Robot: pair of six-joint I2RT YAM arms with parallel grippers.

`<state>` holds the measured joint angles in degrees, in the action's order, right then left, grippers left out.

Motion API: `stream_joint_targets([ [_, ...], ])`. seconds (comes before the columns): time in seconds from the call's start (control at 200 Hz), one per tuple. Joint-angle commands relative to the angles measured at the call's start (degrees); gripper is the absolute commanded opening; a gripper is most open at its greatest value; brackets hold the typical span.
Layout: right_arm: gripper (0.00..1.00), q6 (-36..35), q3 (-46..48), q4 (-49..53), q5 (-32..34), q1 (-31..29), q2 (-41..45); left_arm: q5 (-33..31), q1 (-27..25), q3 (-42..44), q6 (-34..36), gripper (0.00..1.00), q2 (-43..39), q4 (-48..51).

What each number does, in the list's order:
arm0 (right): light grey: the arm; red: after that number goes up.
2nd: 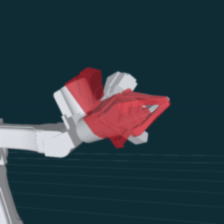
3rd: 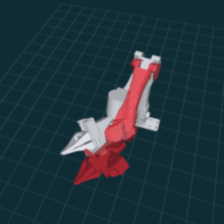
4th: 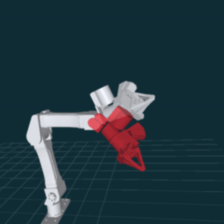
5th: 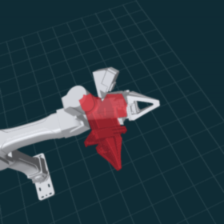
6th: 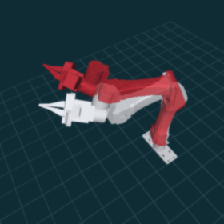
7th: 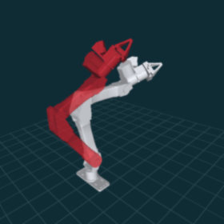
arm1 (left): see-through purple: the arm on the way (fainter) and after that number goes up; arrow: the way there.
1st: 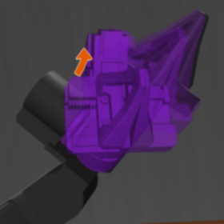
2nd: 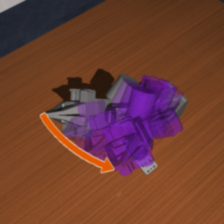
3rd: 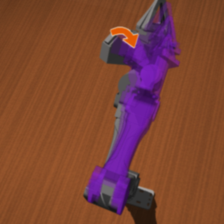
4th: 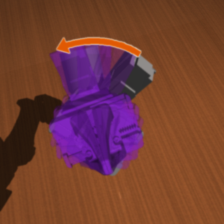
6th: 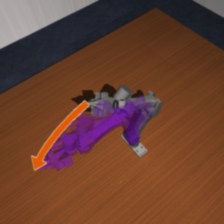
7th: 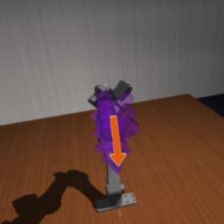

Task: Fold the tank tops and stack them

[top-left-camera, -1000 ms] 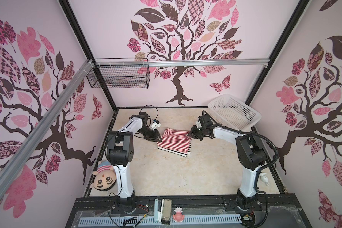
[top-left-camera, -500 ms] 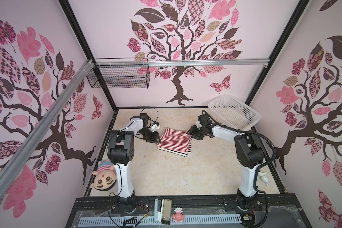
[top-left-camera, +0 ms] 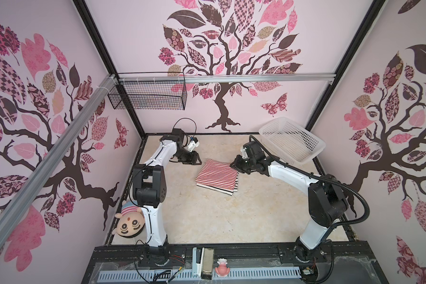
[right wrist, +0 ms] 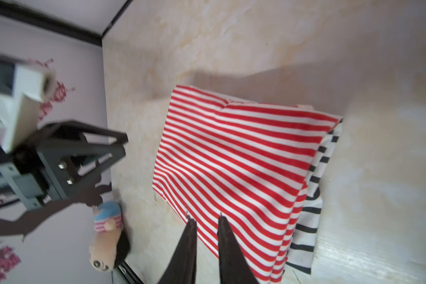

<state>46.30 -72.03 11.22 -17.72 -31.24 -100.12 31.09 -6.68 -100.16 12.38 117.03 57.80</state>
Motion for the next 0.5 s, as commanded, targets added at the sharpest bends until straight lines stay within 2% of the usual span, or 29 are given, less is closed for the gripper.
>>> stream_joint_targets([
  [0.0,0.08,3.3,1.7,-3.6,-3.0,-1.3,-2.0,2.9,-2.2,-2.2,-0.3,0.45,3.2,0.2],
  [0.135,0.02,4.7,4.1,-5.9,-3.5,-2.1,-3.5,2.4,-4.2,-1.7,0.4,0.44,4.3,-1.6],
  [0.495,0.02,6.4,14.4,-9.7,-3.2,-2.4,-3.4,-1.4,-5.4,1.2,1.9,0.44,7.7,-2.8],
])
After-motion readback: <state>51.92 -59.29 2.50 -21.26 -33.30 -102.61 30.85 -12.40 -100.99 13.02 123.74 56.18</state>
